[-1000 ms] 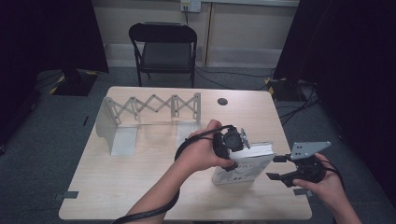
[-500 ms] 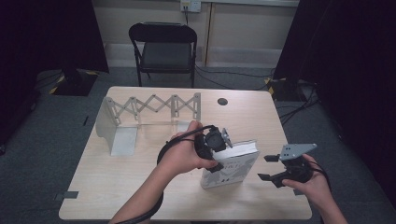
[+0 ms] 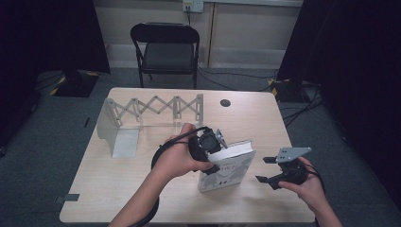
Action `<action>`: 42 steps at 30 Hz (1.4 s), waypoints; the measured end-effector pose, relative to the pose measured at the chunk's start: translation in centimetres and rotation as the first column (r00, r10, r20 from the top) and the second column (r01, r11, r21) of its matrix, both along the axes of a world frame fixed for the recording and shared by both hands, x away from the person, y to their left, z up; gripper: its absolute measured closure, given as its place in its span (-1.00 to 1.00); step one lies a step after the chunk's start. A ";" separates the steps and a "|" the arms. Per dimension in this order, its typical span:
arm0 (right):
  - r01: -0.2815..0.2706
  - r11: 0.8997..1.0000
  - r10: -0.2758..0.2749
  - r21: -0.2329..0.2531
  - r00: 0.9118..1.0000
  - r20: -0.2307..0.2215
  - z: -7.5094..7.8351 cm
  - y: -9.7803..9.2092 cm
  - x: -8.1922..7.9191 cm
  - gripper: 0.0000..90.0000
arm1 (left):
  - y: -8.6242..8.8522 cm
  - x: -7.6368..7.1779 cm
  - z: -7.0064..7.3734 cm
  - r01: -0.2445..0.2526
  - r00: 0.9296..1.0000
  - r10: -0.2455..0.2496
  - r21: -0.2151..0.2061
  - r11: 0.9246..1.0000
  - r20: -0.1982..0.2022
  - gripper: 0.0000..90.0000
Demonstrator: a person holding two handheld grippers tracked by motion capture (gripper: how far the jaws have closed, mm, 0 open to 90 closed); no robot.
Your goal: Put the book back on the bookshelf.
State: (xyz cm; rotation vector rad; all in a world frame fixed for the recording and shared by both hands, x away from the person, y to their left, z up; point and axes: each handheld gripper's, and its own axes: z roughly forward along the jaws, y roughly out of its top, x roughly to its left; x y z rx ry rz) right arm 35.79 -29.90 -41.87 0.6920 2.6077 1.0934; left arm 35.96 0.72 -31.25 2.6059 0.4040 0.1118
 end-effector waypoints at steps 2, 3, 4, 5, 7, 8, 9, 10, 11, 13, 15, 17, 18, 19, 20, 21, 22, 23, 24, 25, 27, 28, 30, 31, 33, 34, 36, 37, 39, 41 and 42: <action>0.005 1.000 -0.005 -0.006 1.000 0.006 -0.5 0.1 0.0 -0.49 | -0.1 0.0 0.0 0.004 1.000 -0.004 0.007 1.000 0.006 0.16; 0.006 1.000 -0.006 -0.004 1.000 0.005 -0.8 0.1 -0.1 -0.49 | -0.1 -0.1 0.0 0.002 1.000 -0.002 0.007 1.000 0.005 0.16; 0.007 1.000 -0.007 -0.003 1.000 0.000 -1.2 0.0 -0.1 -0.49 | -0.1 -0.1 0.0 0.004 1.000 -0.004 0.006 1.000 0.007 0.15; 0.009 1.000 -0.009 -0.004 1.000 -0.002 -1.5 0.0 -0.2 -0.49 | -0.1 -0.1 0.0 0.005 1.000 -0.005 -0.001 1.000 0.010 0.14; 0.018 1.000 -0.018 -0.002 1.000 -0.009 -2.2 -0.1 -0.2 -0.49 | -0.1 0.1 0.0 0.010 1.000 -0.010 0.001 1.000 0.011 0.13; 0.020 1.000 -0.020 0.002 1.000 -0.012 -2.6 -0.2 -0.3 -0.49 | 0.0 0.1 0.0 0.012 1.000 -0.012 0.001 1.000 0.014 0.12; 0.027 1.000 -0.027 0.010 1.000 -0.015 -2.9 -0.3 -0.3 -0.49 | 0.0 0.2 0.0 0.009 1.000 -0.009 -0.003 1.000 0.019 0.11; 0.032 0.999 -0.032 0.015 0.999 -0.022 -3.3 -0.4 -0.3 -0.49 | -0.1 0.2 -0.1 0.006 1.000 -0.006 -0.007 1.000 0.021 0.10; 0.034 0.999 -0.034 0.016 0.999 -0.025 -3.6 -0.4 -0.4 -0.49 | -0.1 0.3 -0.1 0.011 1.000 -0.010 -0.003 1.000 0.024 0.09; 0.037 0.999 -0.036 0.019 0.999 -0.031 -4.2 -0.5 -0.5 -0.50 | -0.1 0.3 -0.1 0.008 1.000 -0.007 -0.008 1.000 0.018 0.08; 0.043 0.999 -0.043 0.011 0.998 -0.034 -4.8 -0.6 -0.6 -0.51 | -0.3 0.3 -0.2 0.011 1.000 -0.011 -0.003 1.000 0.020 0.07; 0.045 0.999 -0.045 0.005 0.998 -0.038 -5.3 -0.6 -0.8 -0.51 | -0.5 0.5 -0.2 0.013 1.000 -0.013 -0.003 1.000 0.019 0.04; 0.049 0.999 -0.049 0.003 0.998 -0.040 -5.6 -0.6 -0.8 -0.51 | -0.6 0.6 -0.2 0.019 0.999 -0.018 -0.016 1.000 0.032 0.01; 0.048 0.999 -0.048 0.001 0.998 -0.041 -5.8 -0.7 -0.9 -0.52 | -0.7 0.6 -0.1 0.015 0.999 -0.014 -0.016 1.000 0.034 -0.02; 0.051 0.999 -0.051 -0.002 0.998 -0.040 -6.1 -0.7 -0.9 -0.52 | -0.9 0.7 -0.1 0.014 0.999 -0.013 -0.018 1.000 0.040 -0.03; 0.054 0.999 -0.054 -0.004 0.998 -0.037 -6.3 -0.7 -1.0 -0.52 | -0.9 0.8 0.1 0.011 0.999 -0.010 -0.016 1.000 0.041 -0.06; 0.053 0.999 -0.053 -0.004 0.998 -0.037 -6.5 -0.7 -1.1 -0.51 | -1.0 0.9 0.1 0.004 0.999 -0.003 -0.018 1.000 0.049 -0.09; 0.050 0.999 -0.050 -0.007 0.998 -0.036 -6.7 -0.6 -1.2 -0.51 | -1.1 1.0 0.2 0.000 0.999 0.000 -0.011 1.000 0.047 -0.15; 0.052 0.999 -0.053 -0.017 0.998 -0.032 -7.0 -0.6 -1.2 -0.51 | -1.2 1.1 0.2 0.004 0.999 -0.004 -0.009 1.000 0.036 -0.13; 0.052 0.998 -0.053 -0.033 0.998 -0.034 -7.2 -0.5 -1.3 -0.53 | -1.3 1.1 0.3 0.004 0.999 -0.004 -0.010 1.000 0.035 -0.12; 0.055 0.998 -0.056 -0.011 0.998 -0.033 -7.4 -0.5 -1.3 -0.53 | -1.4 1.2 0.3 0.008 0.999 -0.008 -0.012 1.000 0.035 -0.15; 0.058 0.998 -0.058 -0.004 0.998 -0.034 -7.5 -0.6 -1.3 -0.54 | -1.5 1.3 0.3 0.005 0.999 -0.005 -0.009 1.000 0.035 -0.17; 0.060 0.998 -0.060 0.007 0.998 -0.029 -7.6 -0.7 -1.3 -0.54 | -1.7 1.4 0.2 0.006 0.999 -0.005 -0.013 1.000 0.038 -0.23; 0.063 0.998 -0.062 0.012 0.998 -0.027 -7.6 -0.7 -1.4 -0.54 | -1.7 1.5 0.2 0.011 0.999 -0.011 -0.012 1.000 0.036 -0.23; 0.064 0.998 -0.064 0.021 0.998 -0.022 -7.7 -0.8 -1.4 -0.55 | -2.0 1.6 0.0 0.009 1.000 -0.009 -0.015 1.000 0.029 -0.26; 0.067 0.997 -0.066 0.029 0.998 -0.019 -7.8 -0.9 -1.5 -0.55 | -2.1 1.6 0.0 0.002 1.000 -0.001 -0.016 1.000 0.026 -0.26; 0.067 0.997 -0.067 0.045 0.998 -0.013 -8.0 -1.0 -1.5 -0.55 | -2.3 1.8 -0.1 0.000 1.000 0.001 -0.009 1.000 0.028 -0.27; 0.068 0.997 -0.068 0.045 0.998 -0.013 -8.0 -1.0 -1.5 -0.55 | -2.4 1.9 -0.1 0.000 1.000 0.000 -0.010 1.000 0.019 -0.28; 0.069 0.997 -0.069 0.044 0.998 -0.012 -8.0 -1.0 -1.5 -0.55 | -2.5 2.0 0.0 0.001 1.000 -0.001 -0.013 1.000 0.024 -0.29; 0.070 0.997 -0.070 0.044 0.998 -0.012 -8.0 -1.0 -1.5 -0.55 | -2.7 2.1 0.1 0.001 1.000 -0.001 -0.007 1.000 0.023 -0.29; 0.070 0.997 -0.070 0.044 0.997 -0.012 -8.0 -1.0 -1.5 -0.55 | -2.8 2.1 0.1 0.005 1.000 -0.005 -0.007 1.000 0.024 -0.30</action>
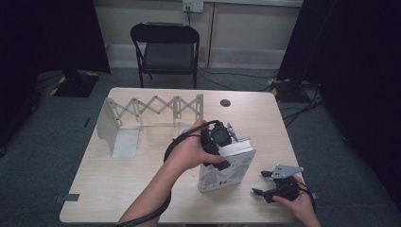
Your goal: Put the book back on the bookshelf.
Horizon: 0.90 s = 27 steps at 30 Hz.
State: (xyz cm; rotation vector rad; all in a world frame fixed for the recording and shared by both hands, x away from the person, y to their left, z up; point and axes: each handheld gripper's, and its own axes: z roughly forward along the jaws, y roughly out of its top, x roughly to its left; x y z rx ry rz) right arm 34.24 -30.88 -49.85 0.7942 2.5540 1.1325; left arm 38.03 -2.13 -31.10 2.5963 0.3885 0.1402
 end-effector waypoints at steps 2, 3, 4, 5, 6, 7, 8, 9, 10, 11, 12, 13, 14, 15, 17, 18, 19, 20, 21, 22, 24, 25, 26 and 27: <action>0.000 1.000 0.000 0.001 1.000 -0.001 0.0 0.0 0.0 -0.56 | -0.2 0.1 0.0 -0.003 1.000 0.003 0.003 1.000 -0.001 -0.32; 0.000 1.000 0.000 0.000 1.000 0.000 0.0 0.0 0.0 -0.56 | -0.3 0.2 0.1 0.001 1.000 -0.001 0.012 1.000 0.001 -0.33; 0.000 1.000 0.000 0.000 1.000 -0.001 0.0 0.0 0.0 -0.56 | -0.4 0.1 0.1 0.002 1.000 -0.002 0.008 1.000 0.003 -0.33; 0.000 1.000 0.000 0.001 1.000 0.000 0.0 0.0 0.0 -0.56 | -0.6 0.1 0.3 0.000 1.000 0.000 0.006 1.000 0.005 -0.33; 0.000 1.000 0.000 0.001 1.000 0.000 0.0 0.0 0.0 -0.56 | -0.7 0.1 0.5 0.003 1.000 -0.003 0.009 1.000 0.010 -0.34; 0.000 1.000 0.000 0.001 1.000 0.000 0.0 0.0 0.0 -0.56 | -0.9 0.1 0.7 0.009 1.000 -0.009 0.001 1.000 0.011 -0.34; 0.000 1.000 0.000 0.001 1.000 0.000 0.0 0.0 0.0 -0.56 | -1.0 0.2 0.9 0.011 1.000 -0.011 -0.007 1.000 0.012 -0.34; 0.000 1.000 0.000 0.001 1.000 -0.001 0.0 0.0 0.0 -0.56 | -1.2 0.2 1.0 0.009 1.000 -0.009 -0.007 1.000 0.013 -0.35; 0.001 1.000 -0.001 0.000 1.000 -0.001 0.0 0.0 0.0 -0.57 | -1.4 0.2 1.0 0.013 1.000 -0.013 -0.004 1.000 0.014 -0.35; 0.005 1.000 -0.005 -0.001 1.000 -0.001 0.0 0.0 0.0 -0.59 | -1.6 0.2 0.9 0.010 1.000 -0.010 -0.004 1.000 0.010 -0.36; 0.008 1.000 -0.008 -0.001 1.000 -0.001 0.0 0.0 0.1 -0.61 | -1.8 0.2 0.8 0.017 1.000 -0.017 0.001 1.000 0.010 -0.36; 0.008 1.000 -0.008 -0.003 1.000 -0.002 0.0 0.0 0.0 -0.62 | -1.9 0.2 0.5 0.021 1.000 -0.021 0.001 1.000 0.008 -0.36; 0.008 1.000 -0.008 -0.004 1.000 -0.002 0.0 0.0 0.0 -0.62 | -2.1 0.2 0.3 0.016 1.000 -0.016 0.007 1.000 0.002 -0.37; 0.008 1.000 -0.008 -0.004 1.000 -0.002 0.0 0.0 0.0 -0.62 | -2.2 0.2 0.1 0.024 1.000 -0.024 0.019 1.000 0.002 -0.37; 0.009 1.000 -0.009 -0.004 1.000 -0.002 0.0 0.0 0.0 -0.62 | -2.5 0.2 -0.5 0.031 1.000 -0.031 0.032 0.999 0.002 -0.35; 0.010 1.000 -0.010 -0.004 1.000 -0.002 0.0 0.0 0.0 -0.62 | -2.6 0.3 -0.8 0.033 0.999 -0.033 0.037 0.999 -0.002 -0.36; 0.010 1.000 -0.010 -0.004 1.000 -0.002 0.0 0.0 0.0 -0.62 | -2.6 0.3 -1.1 0.032 0.999 -0.032 0.039 0.999 -0.013 -0.38; 0.010 1.000 -0.010 -0.004 1.000 -0.002 0.0 0.0 0.0 -0.62 | -2.7 0.4 -1.5 0.044 0.999 -0.043 0.050 0.998 -0.020 -0.40; 0.010 1.000 -0.010 -0.004 1.000 -0.002 0.0 0.0 0.0 -0.62 | -2.8 0.4 -1.6 0.039 0.999 -0.037 0.081 0.996 -0.031 -0.40; 0.010 1.000 -0.010 -0.004 1.000 -0.002 0.0 0.0 0.0 -0.62 | -2.8 0.4 -1.7 0.037 0.999 -0.035 0.092 0.995 -0.028 -0.39; 0.010 1.000 -0.010 -0.004 1.000 -0.002 0.0 0.0 0.0 -0.62 | -2.7 0.4 -1.7 0.038 0.999 -0.036 0.085 0.996 -0.022 -0.42; 0.010 1.000 -0.010 -0.004 1.000 -0.002 0.0 0.0 0.0 -0.62 | -2.7 0.4 -1.7 0.036 0.999 -0.034 0.092 0.995 -0.030 -0.44; 0.010 1.000 -0.010 -0.004 1.000 -0.002 0.0 0.0 0.0 -0.62 | -2.7 0.4 -1.8 0.035 0.998 -0.030 0.095 0.995 -0.047 -0.46; 0.010 1.000 -0.010 -0.004 1.000 -0.003 0.0 0.0 0.0 -0.62 | -2.6 0.5 -1.8 0.029 0.998 -0.022 0.099 0.995 -0.067 -0.50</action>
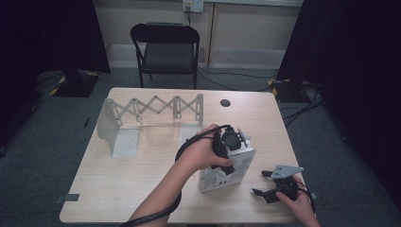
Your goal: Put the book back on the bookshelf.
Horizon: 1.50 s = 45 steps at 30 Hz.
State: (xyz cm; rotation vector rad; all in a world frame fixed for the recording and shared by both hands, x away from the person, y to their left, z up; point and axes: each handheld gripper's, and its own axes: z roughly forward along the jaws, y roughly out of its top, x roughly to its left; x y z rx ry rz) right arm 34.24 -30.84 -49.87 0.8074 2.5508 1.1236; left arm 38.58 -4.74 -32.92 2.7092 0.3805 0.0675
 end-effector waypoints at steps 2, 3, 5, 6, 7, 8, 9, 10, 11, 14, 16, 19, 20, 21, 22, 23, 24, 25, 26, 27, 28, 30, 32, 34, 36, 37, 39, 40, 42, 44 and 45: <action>0.000 1.000 0.000 0.000 1.000 0.000 0.0 0.0 0.0 -0.62 | 0.0 0.0 -0.1 0.003 1.000 -0.003 0.004 1.000 -0.019 -0.53; 0.000 1.000 0.000 0.000 1.000 0.000 0.0 0.0 0.0 -0.62 | -0.1 0.0 -0.1 0.001 1.000 -0.001 0.007 1.000 -0.025 -0.57; 0.000 1.000 0.000 0.000 1.000 0.000 0.0 0.0 0.0 -0.62 | -0.1 0.0 -0.1 -0.009 1.000 0.009 0.006 1.000 -0.024 -0.61; 0.000 1.000 0.000 0.000 1.000 0.000 0.0 0.0 0.0 -0.62 | -0.1 0.1 -0.1 -0.012 1.000 0.012 0.012 1.000 -0.022 -0.61; 0.000 1.000 0.000 0.000 1.000 0.001 0.0 0.0 0.0 -0.62 | 0.0 0.2 -0.1 -0.025 0.999 0.025 0.010 1.000 -0.022 -0.61; 0.000 1.000 0.000 0.000 1.000 0.001 0.0 0.0 0.0 -0.62 | 0.1 0.1 -0.1 -0.034 0.999 0.034 -0.003 0.999 -0.014 -0.60; 0.000 1.000 0.000 0.000 1.000 0.001 0.0 0.0 0.0 -0.62 | 0.1 0.1 -0.1 -0.036 0.999 0.036 -0.010 0.999 -0.011 -0.51; 0.000 1.000 0.000 0.000 1.000 0.000 0.0 0.0 0.0 -0.62 | 0.1 0.0 -0.1 -0.028 1.000 0.028 -0.012 1.000 -0.002 -0.48; 0.000 1.000 0.000 0.000 1.000 0.000 0.0 0.0 0.0 -0.62 | 0.1 -0.1 0.0 -0.007 1.000 0.007 -0.015 1.000 0.018 -0.44; 0.000 1.000 0.000 0.000 1.000 0.000 0.0 0.0 0.0 -0.62 | 0.2 -0.4 0.1 0.014 0.999 -0.013 -0.026 1.000 0.043 -0.31; 0.000 1.000 0.000 0.000 1.000 0.000 0.0 0.0 0.0 -0.62 | 0.4 -0.5 0.1 0.025 0.998 -0.022 -0.049 0.998 0.063 -0.22; 0.000 1.000 0.000 0.000 1.000 0.001 0.0 0.0 0.0 -0.62 | 0.8 -0.6 0.3 0.030 0.997 -0.023 -0.093 0.995 0.072 -0.15; 0.000 1.000 0.000 0.001 1.000 0.001 0.0 0.0 0.0 -0.62 | 1.0 -0.7 0.5 0.026 0.996 -0.018 -0.098 0.995 0.088 -0.09; 0.000 1.000 0.000 0.000 1.000 0.001 0.0 0.0 0.0 -0.62 | 1.2 -0.8 0.5 0.021 0.996 -0.011 -0.104 0.994 0.090 -0.05; 0.000 1.000 0.000 0.000 1.000 0.001 0.0 0.0 0.0 -0.62 | 1.3 -0.8 0.6 0.020 0.996 -0.011 -0.112 0.994 0.084 -0.05; 0.000 1.000 0.000 0.000 1.000 0.001 0.0 0.0 0.0 -0.62 | 1.4 -0.8 0.6 0.016 0.997 -0.007 -0.115 0.993 0.080 -0.03; 0.000 1.000 0.000 0.000 1.000 0.001 0.0 0.0 0.0 -0.62 | 1.4 -0.7 0.6 0.012 0.997 -0.004 -0.114 0.993 0.073 -0.03; 0.000 1.000 0.000 0.000 1.000 0.001 0.0 0.0 0.0 -0.62 | 1.3 -0.7 0.6 -0.002 0.998 0.010 -0.113 0.994 0.066 -0.02; 0.000 1.000 0.000 0.000 1.000 0.001 0.0 0.0 0.0 -0.62 | 1.2 -0.7 0.6 -0.001 0.998 0.007 -0.102 0.995 0.065 -0.03; 0.000 1.000 0.000 0.000 1.000 0.000 0.0 0.0 0.0 -0.62 | 1.2 -0.6 0.6 -0.009 0.999 0.015 -0.102 0.995 0.051 -0.01; 0.000 1.000 0.000 0.000 1.000 0.001 0.0 0.0 0.0 -0.62 | 1.1 -0.6 0.6 -0.016 0.999 0.021 -0.095 0.995 0.046 0.00; 0.000 1.000 0.000 0.000 1.000 0.001 0.0 0.0 0.0 -0.62 | 1.0 -0.7 0.6 -0.012 0.999 0.017 -0.095 0.995 0.042 0.03; 0.000 1.000 0.000 0.000 1.000 0.000 0.0 0.0 0.0 -0.62 | 1.0 -0.9 0.6 -0.005 0.999 0.010 -0.095 0.996 0.048 0.06; 0.000 1.000 0.000 0.001 1.000 0.000 0.0 0.0 0.0 -0.62 | 1.0 -0.9 0.6 -0.006 0.999 0.010 -0.098 0.995 0.045 0.09; 0.000 1.000 0.000 0.000 1.000 0.001 0.0 0.0 0.0 -0.62 | 1.1 -0.8 0.6 -0.004 0.999 0.009 -0.098 0.995 0.044 0.10; 0.000 1.000 0.000 0.000 1.000 0.000 0.0 0.0 0.0 -0.62 | 1.1 -0.9 0.7 -0.009 0.999 0.014 -0.097 0.995 0.044 0.10; 0.000 1.000 0.000 0.001 1.000 0.000 0.0 0.0 0.0 -0.62 | 1.0 -0.9 0.6 -0.010 0.999 0.015 -0.099 0.995 0.041 0.11; 0.000 1.000 0.000 0.001 1.000 0.000 0.0 0.0 0.0 -0.62 | 1.0 -0.9 0.7 -0.007 0.999 0.011 -0.098 0.995 0.042 0.12; 0.000 1.000 0.000 0.001 1.000 0.000 0.0 0.0 0.0 -0.62 | 1.1 -0.8 0.6 -0.021 0.999 0.024 -0.107 0.994 0.034 0.12; 0.000 1.000 0.000 0.000 1.000 0.000 0.0 0.0 0.0 -0.62 | 1.1 -0.8 0.6 -0.010 0.999 0.015 -0.106 0.994 0.041 0.12; 0.000 1.000 0.000 0.001 1.000 0.000 0.0 0.0 0.0 -0.62 | 1.1 -0.8 0.6 -0.008 0.999 0.013 -0.106 0.994 0.042 0.12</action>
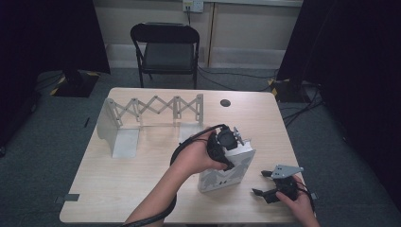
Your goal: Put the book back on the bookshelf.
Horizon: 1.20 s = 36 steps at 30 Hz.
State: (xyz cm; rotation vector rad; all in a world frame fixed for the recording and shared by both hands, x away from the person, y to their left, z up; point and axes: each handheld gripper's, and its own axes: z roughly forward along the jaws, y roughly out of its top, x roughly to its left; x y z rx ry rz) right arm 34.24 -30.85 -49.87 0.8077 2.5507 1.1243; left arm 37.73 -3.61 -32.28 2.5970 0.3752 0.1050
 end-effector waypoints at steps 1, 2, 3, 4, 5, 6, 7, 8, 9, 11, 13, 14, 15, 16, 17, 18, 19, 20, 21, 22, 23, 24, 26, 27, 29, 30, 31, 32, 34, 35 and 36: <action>0.000 1.000 0.000 0.000 1.000 0.000 0.0 0.0 0.0 -0.62 | 0.0 0.0 0.0 0.001 1.000 -0.001 -0.002 1.000 -0.001 0.12; 0.000 1.000 0.000 0.000 1.000 0.000 0.0 0.0 0.0 -0.62 | 0.0 0.0 0.0 -0.010 1.000 0.010 -0.008 1.000 -0.009 0.12; 0.000 1.000 0.000 0.000 1.000 0.000 0.0 0.0 0.0 -0.62 | 0.0 0.0 -0.1 -0.013 1.000 0.013 -0.012 1.000 -0.011 0.12; 0.000 1.000 0.000 0.000 1.000 0.000 0.0 0.0 0.0 -0.62 | 0.1 0.0 -0.1 -0.010 1.000 0.010 -0.013 1.000 -0.010 0.12; 0.000 1.000 0.000 0.000 1.000 0.001 0.0 0.0 0.0 -0.62 | 0.1 0.0 -0.1 -0.012 1.000 0.012 -0.013 1.000 -0.007 0.12; -0.001 1.000 0.001 0.000 1.000 0.000 0.0 0.0 0.0 -0.62 | 0.0 0.0 -0.1 -0.012 1.000 0.012 -0.013 1.000 -0.007 0.12; -0.001 1.000 0.001 0.000 1.000 0.001 0.0 0.0 0.0 -0.62 | 0.1 0.0 -0.1 -0.014 1.000 0.013 -0.014 1.000 -0.006 0.12; -0.001 1.000 0.001 0.000 1.000 0.001 0.0 0.0 0.0 -0.62 | 0.1 -0.1 -0.1 -0.016 1.000 0.016 -0.019 1.000 -0.006 0.12; -0.001 1.000 0.001 0.000 1.000 0.000 0.0 0.0 0.0 -0.62 | 0.1 -0.1 -0.1 -0.008 1.000 0.008 -0.016 1.000 0.002 0.12; -0.001 1.000 0.001 0.000 1.000 0.001 0.0 0.0 0.0 -0.62 | 0.2 -0.1 -0.1 -0.011 1.000 0.011 -0.031 0.999 0.009 0.11; -0.001 1.000 0.001 0.000 1.000 0.001 0.0 0.0 0.0 -0.62 | 0.2 -0.2 -0.2 -0.016 1.000 0.016 -0.035 0.999 0.008 0.12; 0.000 1.000 0.000 0.000 1.000 0.000 0.0 0.0 0.0 -0.62 | 0.1 -0.3 -0.1 -0.011 1.000 0.012 -0.032 0.999 0.013 0.13; -0.001 1.000 0.001 0.000 1.000 0.001 0.0 0.0 0.0 -0.62 | 0.1 -0.4 -0.1 -0.014 1.000 0.014 -0.024 1.000 0.015 0.14; -0.001 1.000 0.001 0.000 1.000 0.001 0.0 0.0 0.0 -0.62 | 0.0 -0.5 -0.1 -0.015 1.000 0.016 -0.028 0.999 0.017 0.14; 0.000 1.000 0.000 0.000 1.000 0.001 0.0 0.0 0.0 -0.62 | 0.0 -0.5 -0.1 -0.022 1.000 0.022 -0.029 0.999 0.015 0.15; -0.001 1.000 0.001 0.000 1.000 0.000 0.0 0.0 0.0 -0.62 | 0.1 -0.5 -0.1 -0.030 0.999 0.030 -0.026 0.999 0.015 0.15; -0.001 1.000 0.001 0.000 1.000 0.001 0.0 0.0 0.0 -0.62 | 0.1 -0.5 -0.1 -0.038 0.999 0.038 -0.026 0.999 0.015 0.15; -0.001 1.000 0.001 0.001 1.000 0.001 0.0 0.0 0.0 -0.62 | 0.1 -0.6 -0.1 -0.049 0.999 0.050 -0.025 0.998 0.013 0.16; -0.001 1.000 0.001 0.001 1.000 0.000 0.0 0.0 0.0 -0.62 | 0.1 -0.5 -0.1 -0.058 0.998 0.059 -0.025 0.998 0.010 0.16; -0.001 1.000 0.001 0.002 1.000 0.001 0.0 0.0 0.0 -0.62 | 0.1 -0.6 -0.1 -0.072 0.997 0.072 -0.024 0.997 0.005 0.16; -0.001 1.000 0.001 0.001 1.000 0.001 0.0 0.0 0.0 -0.62 | 0.2 -0.6 0.0 -0.082 0.997 0.082 -0.026 0.996 0.000 0.16; -0.001 1.000 0.001 0.001 1.000 0.000 0.0 0.0 0.0 -0.62 | 0.2 -0.6 0.0 -0.091 0.996 0.091 -0.023 0.996 -0.005 0.17; -0.001 1.000 0.001 0.002 1.000 0.001 0.0 0.0 0.0 -0.62 | 0.3 -0.5 0.0 -0.115 0.993 0.115 -0.030 0.993 -0.016 0.17; -0.002 1.000 0.002 0.002 1.000 0.002 0.0 0.0 0.0 -0.62 | 0.3 -0.4 0.1 -0.117 0.993 0.116 -0.026 0.993 -0.021 0.17; -0.001 1.000 0.001 0.002 1.000 0.001 0.0 0.0 0.0 -0.62 | 0.5 -0.4 0.1 -0.132 0.991 0.131 -0.028 0.991 -0.034 0.17; -0.002 1.000 0.002 0.002 1.000 0.002 0.0 0.0 0.0 -0.62 | 0.5 -0.3 0.1 -0.138 0.990 0.137 -0.027 0.990 -0.038 0.18; -0.001 1.000 0.001 0.002 1.000 0.001 0.0 0.0 0.0 -0.62 | 0.5 -0.3 0.2 -0.142 0.989 0.141 -0.026 0.990 -0.041 0.18; -0.001 1.000 0.001 0.002 1.000 0.001 0.0 0.0 0.0 -0.62 | 0.5 -0.3 0.3 -0.143 0.989 0.142 -0.010 0.990 -0.044 0.17; -0.002 1.000 0.002 0.003 1.000 0.001 0.0 0.0 0.1 -0.61 | 0.5 -0.3 0.5 -0.150 0.988 0.150 0.001 0.989 -0.046 0.18; -0.002 1.000 0.002 0.002 1.000 0.001 0.0 0.0 0.1 -0.61 | 0.5 -0.3 0.7 -0.145 0.988 0.146 0.014 0.989 -0.050 0.18; -0.001 1.000 0.001 0.003 1.000 0.000 0.0 0.0 0.0 -0.61 | 0.6 -0.3 0.8 -0.146 0.987 0.147 0.023 0.989 -0.058 0.18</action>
